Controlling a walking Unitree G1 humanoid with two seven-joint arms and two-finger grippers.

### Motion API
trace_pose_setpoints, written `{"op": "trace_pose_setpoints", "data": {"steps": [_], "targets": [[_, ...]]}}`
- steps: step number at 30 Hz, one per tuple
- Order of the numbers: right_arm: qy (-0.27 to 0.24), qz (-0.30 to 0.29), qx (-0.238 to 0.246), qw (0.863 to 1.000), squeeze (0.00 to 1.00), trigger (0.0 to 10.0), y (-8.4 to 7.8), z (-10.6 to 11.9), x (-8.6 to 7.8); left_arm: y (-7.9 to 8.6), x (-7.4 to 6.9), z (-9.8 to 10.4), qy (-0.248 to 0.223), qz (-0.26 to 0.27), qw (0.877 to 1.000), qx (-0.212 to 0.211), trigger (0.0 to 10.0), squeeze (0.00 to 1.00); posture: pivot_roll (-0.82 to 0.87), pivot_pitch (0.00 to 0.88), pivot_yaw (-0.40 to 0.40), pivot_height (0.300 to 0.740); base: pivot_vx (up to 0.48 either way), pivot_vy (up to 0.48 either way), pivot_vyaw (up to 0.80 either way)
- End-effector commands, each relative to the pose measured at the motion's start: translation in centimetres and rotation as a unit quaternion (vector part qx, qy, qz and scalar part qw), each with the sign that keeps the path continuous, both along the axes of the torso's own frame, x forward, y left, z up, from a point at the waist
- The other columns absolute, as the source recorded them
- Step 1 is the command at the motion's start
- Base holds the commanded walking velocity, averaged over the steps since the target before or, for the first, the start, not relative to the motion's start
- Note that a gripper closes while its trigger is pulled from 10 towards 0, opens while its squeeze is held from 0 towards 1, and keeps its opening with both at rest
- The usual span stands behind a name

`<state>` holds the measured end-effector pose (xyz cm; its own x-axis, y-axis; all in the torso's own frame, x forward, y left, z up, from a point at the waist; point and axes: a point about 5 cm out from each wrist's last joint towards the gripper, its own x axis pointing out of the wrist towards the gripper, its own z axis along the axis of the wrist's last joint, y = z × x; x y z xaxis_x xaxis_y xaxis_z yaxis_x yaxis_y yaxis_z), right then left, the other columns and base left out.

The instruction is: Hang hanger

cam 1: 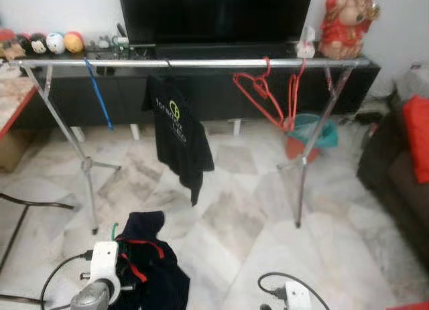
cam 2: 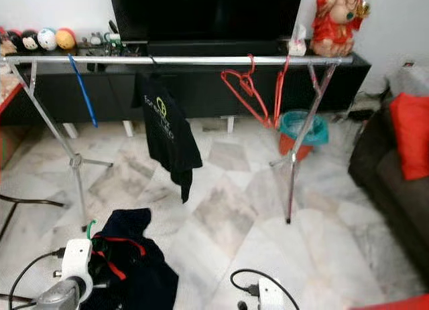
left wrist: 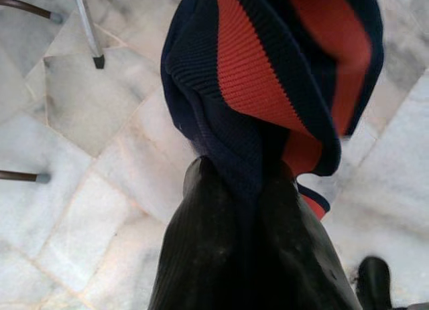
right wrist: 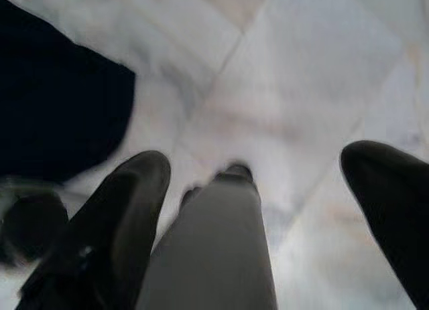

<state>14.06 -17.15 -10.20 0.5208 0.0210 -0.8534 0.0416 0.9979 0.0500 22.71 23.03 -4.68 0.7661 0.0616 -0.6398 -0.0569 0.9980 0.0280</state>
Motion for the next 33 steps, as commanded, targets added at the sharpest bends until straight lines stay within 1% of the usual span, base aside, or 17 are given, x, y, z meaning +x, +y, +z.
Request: {"op": "trace_pose_setpoints", "data": {"steps": [1, 25, 31, 33], "targets": [[-0.009, -0.003, 0.002, 1.000, 0.00, 10.0, 0.15, 0.19, 0.51, 0.46, 0.34, 0.41, -0.011, -0.004, 1.000, 0.010, 10.0, 0.00, -0.14, 0.000, -0.012, 0.740, 0.000, 0.000, 0.00], [-0.007, -0.007, 0.001, 1.000, 0.00, 10.0, 0.13, 0.13, 0.35, 0.34, 0.31, 0.39, -0.011, -0.014, 1.000, 0.007, 10.0, 0.00, -0.14, 0.000, -0.010, 0.740, 0.000, 0.000, 0.00], [-0.004, -0.006, 0.001, 1.000, 0.00, 10.0, 0.12, 0.10, 0.30, 0.33, 0.30, 0.38, -0.011, -0.014, 1.000, 0.007, 10.0, 0.00, -0.14, 0.000, -0.011, 0.740, 0.000, 0.000, -0.74], [-0.010, -0.007, 0.000, 1.000, 0.00, 10.0, 0.08, 0.16, 0.39, 0.31, 0.31, 0.38, -0.011, -0.014, 1.000, 0.007, 10.0, 0.00, -0.14, 0.000, -0.012, 0.740, 0.000, 0.000, 0.00]]}}
